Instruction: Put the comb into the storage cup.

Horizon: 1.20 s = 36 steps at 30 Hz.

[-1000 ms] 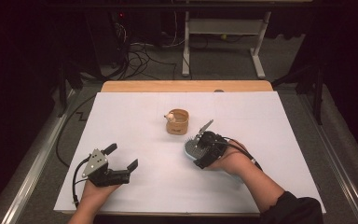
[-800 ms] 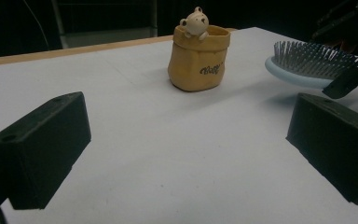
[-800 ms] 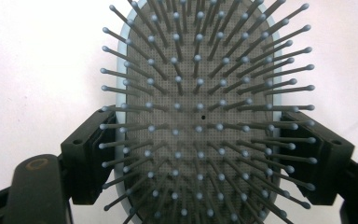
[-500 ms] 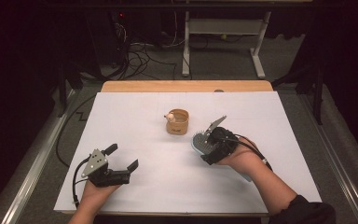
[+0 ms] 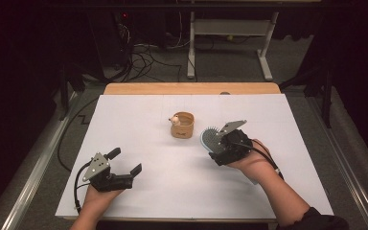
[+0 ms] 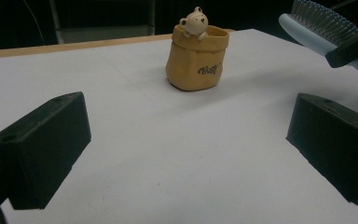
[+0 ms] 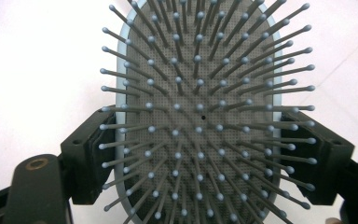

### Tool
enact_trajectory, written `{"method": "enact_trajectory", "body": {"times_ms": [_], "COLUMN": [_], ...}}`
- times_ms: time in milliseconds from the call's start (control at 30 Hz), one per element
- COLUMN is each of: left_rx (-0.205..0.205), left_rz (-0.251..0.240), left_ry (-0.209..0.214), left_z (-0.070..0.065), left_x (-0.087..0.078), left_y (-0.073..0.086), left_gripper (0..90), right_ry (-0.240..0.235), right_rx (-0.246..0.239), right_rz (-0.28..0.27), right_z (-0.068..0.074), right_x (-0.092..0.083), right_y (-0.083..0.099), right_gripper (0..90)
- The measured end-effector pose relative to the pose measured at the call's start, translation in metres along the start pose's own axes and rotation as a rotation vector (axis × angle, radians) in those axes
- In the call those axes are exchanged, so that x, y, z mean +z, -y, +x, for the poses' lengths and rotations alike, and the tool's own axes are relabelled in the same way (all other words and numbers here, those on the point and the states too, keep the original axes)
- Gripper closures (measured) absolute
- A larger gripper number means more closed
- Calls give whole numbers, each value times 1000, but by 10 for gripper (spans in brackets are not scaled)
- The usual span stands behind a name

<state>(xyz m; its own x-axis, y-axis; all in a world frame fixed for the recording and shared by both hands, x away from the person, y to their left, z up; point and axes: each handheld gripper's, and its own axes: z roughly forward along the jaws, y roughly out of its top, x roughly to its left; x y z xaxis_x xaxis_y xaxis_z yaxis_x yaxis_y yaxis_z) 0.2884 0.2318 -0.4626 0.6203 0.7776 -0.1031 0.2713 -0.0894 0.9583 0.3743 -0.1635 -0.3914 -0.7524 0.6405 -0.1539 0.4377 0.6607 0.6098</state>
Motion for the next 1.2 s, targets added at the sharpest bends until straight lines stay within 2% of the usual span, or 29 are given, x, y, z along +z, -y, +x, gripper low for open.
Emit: {"method": "enact_trajectory", "body": {"times_ms": [67, 100, 133, 167, 367, 667, 800, 867, 1200], "left_rx": [1, 2, 1, 3, 5, 0, 3, -3, 0], "left_rz": [0, 2, 2, 2, 4, 3, 5, 2, 4], "left_ry": [-3, -3, -3, -5, -11, -9, -11, -13, -28], "left_z": [0, 0, 0, 0, 0, -1, -1, -1, -1], "left_x": [0, -1, -1, -1, -1, 0, -1, -2, -2], "left_y": [0, 0, -1, -1, -1, -1, -1, -2, -2], "left_gripper": [0, 0, 0, 0, 0, 0, 0, 0, 0], "right_ry": [17, 17, 24, 24, 63, 83, 107, 107, 129], "right_rx": [7, 7, 15, 15, 26, 35, 35, 36, 47], "right_rz": [-44, -44, -74, -74, -156, -214, -270, -280, -399], "right_z": [-1, -1, -1, -1, -1, 2, 4, 5, 9], "right_x": [-5, -5, -7, -7, -8, -4, -6, -6, -7], "right_y": [1, 1, 2, 2, 7, 13, 14, 14, 14], "right_gripper": [204, 204, 204, 204, 204, 204, 204, 204, 204]}}
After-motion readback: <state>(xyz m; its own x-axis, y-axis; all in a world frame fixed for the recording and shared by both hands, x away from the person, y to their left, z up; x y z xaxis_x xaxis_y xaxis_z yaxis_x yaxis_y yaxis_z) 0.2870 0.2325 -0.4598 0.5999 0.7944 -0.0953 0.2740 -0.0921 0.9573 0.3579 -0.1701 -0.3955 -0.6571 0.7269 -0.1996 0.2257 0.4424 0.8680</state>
